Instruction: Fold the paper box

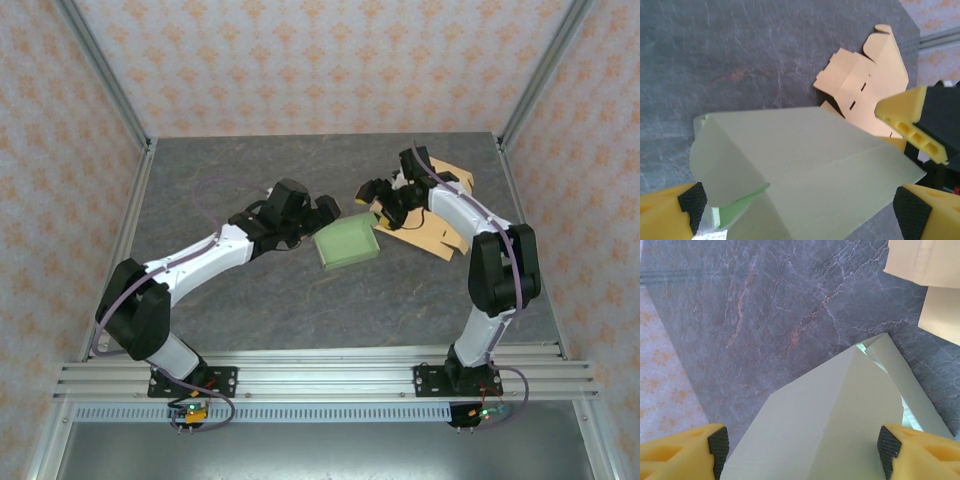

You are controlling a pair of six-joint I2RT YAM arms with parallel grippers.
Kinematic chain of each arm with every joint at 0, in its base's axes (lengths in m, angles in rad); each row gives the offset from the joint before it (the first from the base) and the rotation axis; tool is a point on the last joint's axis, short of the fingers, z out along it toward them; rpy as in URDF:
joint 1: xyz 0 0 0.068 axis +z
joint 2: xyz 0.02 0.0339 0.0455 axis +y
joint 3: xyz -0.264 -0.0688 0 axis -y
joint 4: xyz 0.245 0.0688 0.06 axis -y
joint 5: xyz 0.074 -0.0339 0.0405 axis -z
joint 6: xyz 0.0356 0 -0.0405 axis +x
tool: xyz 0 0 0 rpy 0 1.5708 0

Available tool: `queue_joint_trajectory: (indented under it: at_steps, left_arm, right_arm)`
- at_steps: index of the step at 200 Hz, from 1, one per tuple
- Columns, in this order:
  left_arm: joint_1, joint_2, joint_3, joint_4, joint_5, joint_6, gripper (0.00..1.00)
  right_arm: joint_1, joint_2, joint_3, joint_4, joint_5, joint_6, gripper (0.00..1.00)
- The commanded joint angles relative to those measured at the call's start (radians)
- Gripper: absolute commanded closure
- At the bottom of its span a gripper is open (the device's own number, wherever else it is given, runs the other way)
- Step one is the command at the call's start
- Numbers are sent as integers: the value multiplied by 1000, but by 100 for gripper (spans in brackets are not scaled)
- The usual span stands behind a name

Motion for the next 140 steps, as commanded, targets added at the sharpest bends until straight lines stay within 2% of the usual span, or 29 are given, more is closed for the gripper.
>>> queue_joint_trajectory:
  at_steps: [1,75,140]
  left_arm:
    - [10,-16,6,-35,-61,49,0]
    - [12,90,13,109,126,-71,0]
    - [12,118,19,150,149,-109,0]
  right_arm:
    - [15,7,-16,23,-26,32,21]
    - [77,-4,-47,66,-28,152,24]
    - [113,0,-63,104,-20,210,28]
